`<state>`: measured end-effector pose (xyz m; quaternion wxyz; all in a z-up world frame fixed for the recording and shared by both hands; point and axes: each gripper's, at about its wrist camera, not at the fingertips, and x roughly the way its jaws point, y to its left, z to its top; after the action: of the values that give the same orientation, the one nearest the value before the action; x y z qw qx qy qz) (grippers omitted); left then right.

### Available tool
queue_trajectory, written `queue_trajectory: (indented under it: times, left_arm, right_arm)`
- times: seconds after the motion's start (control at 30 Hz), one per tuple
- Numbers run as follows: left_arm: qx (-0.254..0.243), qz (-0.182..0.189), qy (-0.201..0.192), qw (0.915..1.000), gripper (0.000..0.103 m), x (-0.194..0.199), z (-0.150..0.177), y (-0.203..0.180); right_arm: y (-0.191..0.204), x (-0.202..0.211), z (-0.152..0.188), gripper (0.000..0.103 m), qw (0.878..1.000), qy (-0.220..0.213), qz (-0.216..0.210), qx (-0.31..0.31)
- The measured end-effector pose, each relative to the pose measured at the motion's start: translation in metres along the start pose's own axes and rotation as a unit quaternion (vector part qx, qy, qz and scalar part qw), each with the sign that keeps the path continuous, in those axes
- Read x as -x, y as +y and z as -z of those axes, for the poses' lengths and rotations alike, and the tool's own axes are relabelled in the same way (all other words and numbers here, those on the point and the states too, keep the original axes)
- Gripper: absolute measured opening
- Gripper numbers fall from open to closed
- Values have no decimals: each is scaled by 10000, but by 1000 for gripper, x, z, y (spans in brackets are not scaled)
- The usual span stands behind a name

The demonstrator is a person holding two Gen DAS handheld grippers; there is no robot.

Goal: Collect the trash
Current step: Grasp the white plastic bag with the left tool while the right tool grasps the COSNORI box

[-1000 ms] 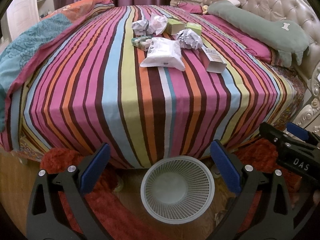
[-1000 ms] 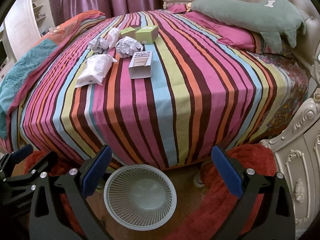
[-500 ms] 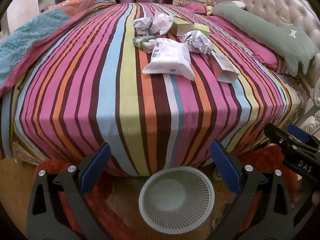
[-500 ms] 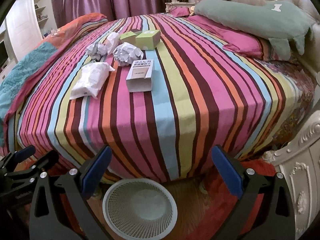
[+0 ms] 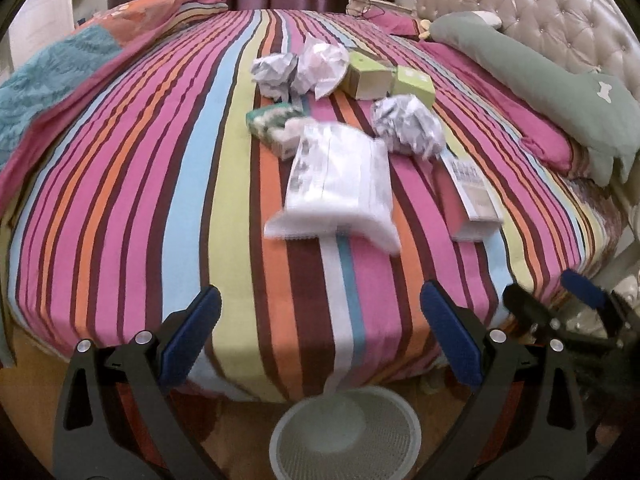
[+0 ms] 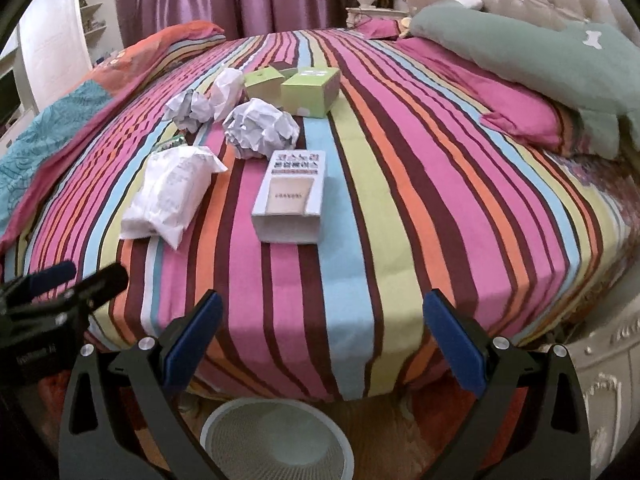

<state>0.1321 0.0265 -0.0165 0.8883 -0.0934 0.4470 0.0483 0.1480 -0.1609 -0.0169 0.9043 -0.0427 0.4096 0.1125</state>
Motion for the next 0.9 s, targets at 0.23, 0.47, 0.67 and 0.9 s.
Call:
queue_trajectory:
  times: [0.23, 0.47, 0.67, 0.9]
  left_arm:
    - [219, 187, 21, 9996, 97, -22, -40, 4]
    - [209, 206, 264, 9992, 97, -51, -62, -2]
    - [223, 111, 471, 9986, 97, -73, -71, -6]
    - [151, 118, 655, 9977, 77, -88, -72, -5]
  right_arm:
    - [7, -17, -23, 95, 9996, -127, -48, 245]
    - [17, -37, -35, 95, 9984, -60, -216, 527]
    - [24, -57, -44, 95, 9974, 20, -229, 682]
    - [20, -75, -56, 83, 9977, 108, -191, 640]
